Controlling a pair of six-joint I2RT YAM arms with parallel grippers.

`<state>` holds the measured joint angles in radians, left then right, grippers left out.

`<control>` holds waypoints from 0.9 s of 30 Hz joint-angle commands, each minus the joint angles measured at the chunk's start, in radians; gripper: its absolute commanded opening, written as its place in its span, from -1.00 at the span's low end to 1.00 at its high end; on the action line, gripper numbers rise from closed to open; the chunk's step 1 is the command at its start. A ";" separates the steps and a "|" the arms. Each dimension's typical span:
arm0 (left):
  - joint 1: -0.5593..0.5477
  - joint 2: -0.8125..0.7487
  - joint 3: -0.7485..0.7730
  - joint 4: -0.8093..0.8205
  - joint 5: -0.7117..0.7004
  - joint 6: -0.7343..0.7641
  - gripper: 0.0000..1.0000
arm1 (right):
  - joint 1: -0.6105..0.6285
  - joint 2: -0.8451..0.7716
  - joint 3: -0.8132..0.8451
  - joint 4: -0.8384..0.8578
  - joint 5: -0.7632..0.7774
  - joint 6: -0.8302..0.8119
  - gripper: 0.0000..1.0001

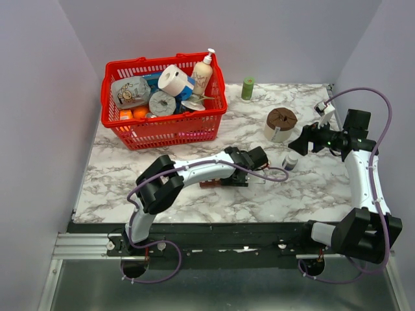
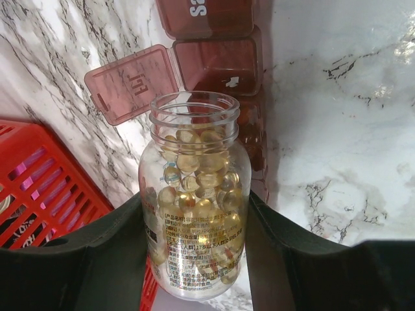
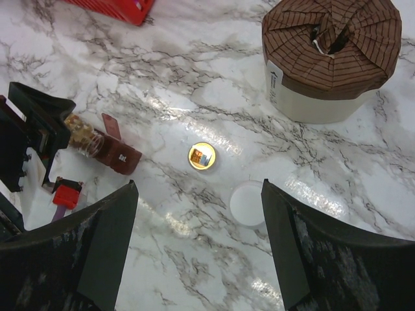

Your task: Sort the pills into containers

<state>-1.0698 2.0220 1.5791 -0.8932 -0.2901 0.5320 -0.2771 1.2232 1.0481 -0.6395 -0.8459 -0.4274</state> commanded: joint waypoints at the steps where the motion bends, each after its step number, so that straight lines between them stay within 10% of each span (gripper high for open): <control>1: -0.021 0.010 0.009 -0.026 -0.063 0.019 -1.00 | -0.010 0.007 0.000 -0.025 -0.041 -0.017 0.72; 27: -0.053 0.052 0.013 -0.027 -0.133 0.051 -1.00 | -0.022 0.006 0.000 -0.032 -0.062 -0.024 0.71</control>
<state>-1.1107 2.0541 1.5791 -0.9024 -0.3809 0.5720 -0.2901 1.2240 1.0481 -0.6506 -0.8654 -0.4385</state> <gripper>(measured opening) 0.603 0.857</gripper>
